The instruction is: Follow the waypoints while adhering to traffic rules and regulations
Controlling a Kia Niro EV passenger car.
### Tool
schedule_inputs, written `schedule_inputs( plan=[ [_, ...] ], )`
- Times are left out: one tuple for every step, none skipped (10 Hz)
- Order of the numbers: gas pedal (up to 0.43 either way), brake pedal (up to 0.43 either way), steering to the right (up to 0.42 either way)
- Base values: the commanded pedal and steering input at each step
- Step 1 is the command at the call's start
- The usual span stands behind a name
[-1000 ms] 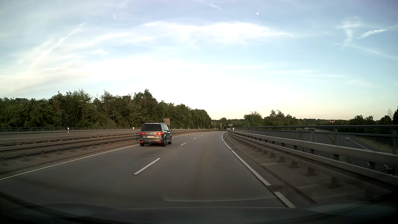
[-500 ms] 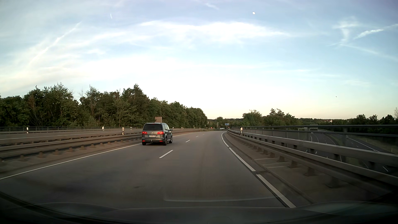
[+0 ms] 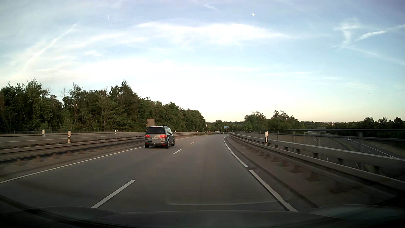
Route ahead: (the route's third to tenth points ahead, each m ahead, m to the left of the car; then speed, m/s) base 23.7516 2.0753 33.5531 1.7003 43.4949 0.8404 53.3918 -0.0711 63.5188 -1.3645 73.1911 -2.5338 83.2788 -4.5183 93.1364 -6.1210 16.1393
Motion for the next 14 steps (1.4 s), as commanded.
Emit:
schedule_inputs(
  plan=[
    [0.079,0.0,0.011],
    [0.079,0.0,0.008],
    [0.079,0.0,0.006],
    [0.079,0.0,0.006],
    [0.079,0.0,0.007],
    [0.079,0.0,0.009],
    [0.079,0.0,0.01],
    [0.079,0.0,0.009],
    [0.079,0.0,0.009],
    [0.079,0.0,0.009],
    [0.079,0.0,0.009],
    [0.079,0.0,0.009],
    [0.079,0.0,0.009],
    [0.079,0.0,0.009]
  ],
)
